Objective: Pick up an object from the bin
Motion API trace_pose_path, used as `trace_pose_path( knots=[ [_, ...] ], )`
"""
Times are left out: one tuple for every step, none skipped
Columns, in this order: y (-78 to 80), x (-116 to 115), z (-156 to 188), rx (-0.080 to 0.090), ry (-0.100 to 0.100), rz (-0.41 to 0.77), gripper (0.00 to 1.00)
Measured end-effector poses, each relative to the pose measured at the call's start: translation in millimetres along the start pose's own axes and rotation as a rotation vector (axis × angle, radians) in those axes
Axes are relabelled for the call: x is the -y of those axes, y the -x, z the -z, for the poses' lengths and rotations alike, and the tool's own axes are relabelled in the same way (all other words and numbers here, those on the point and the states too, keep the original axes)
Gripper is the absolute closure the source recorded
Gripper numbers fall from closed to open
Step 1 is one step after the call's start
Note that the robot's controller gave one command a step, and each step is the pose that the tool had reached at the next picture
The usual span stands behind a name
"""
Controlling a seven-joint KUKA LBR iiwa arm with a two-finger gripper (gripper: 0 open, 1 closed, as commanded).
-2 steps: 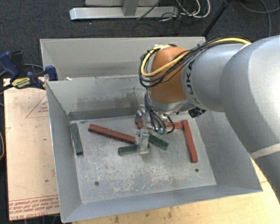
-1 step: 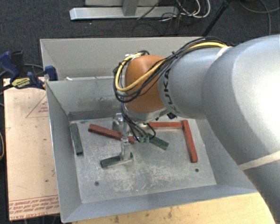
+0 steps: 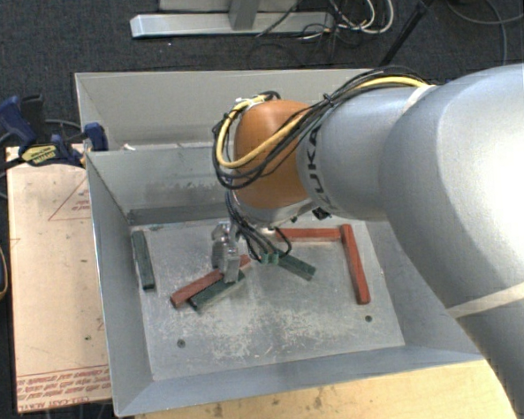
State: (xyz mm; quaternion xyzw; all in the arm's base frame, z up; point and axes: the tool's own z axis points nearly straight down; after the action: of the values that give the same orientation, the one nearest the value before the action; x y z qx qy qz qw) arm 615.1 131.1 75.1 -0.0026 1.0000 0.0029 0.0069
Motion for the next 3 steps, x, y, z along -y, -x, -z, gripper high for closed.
trace_pose_path(
  knots=[
    [-2.1, 1, -3, -0.007, -0.003, 0.0, 0.0],
    [-99.8, -29, 24, -0.019, -0.004, 0.005, 0.0],
    [-116.3, -29, -4, -0.015, -0.006, -0.095, 0.0]
  ],
)
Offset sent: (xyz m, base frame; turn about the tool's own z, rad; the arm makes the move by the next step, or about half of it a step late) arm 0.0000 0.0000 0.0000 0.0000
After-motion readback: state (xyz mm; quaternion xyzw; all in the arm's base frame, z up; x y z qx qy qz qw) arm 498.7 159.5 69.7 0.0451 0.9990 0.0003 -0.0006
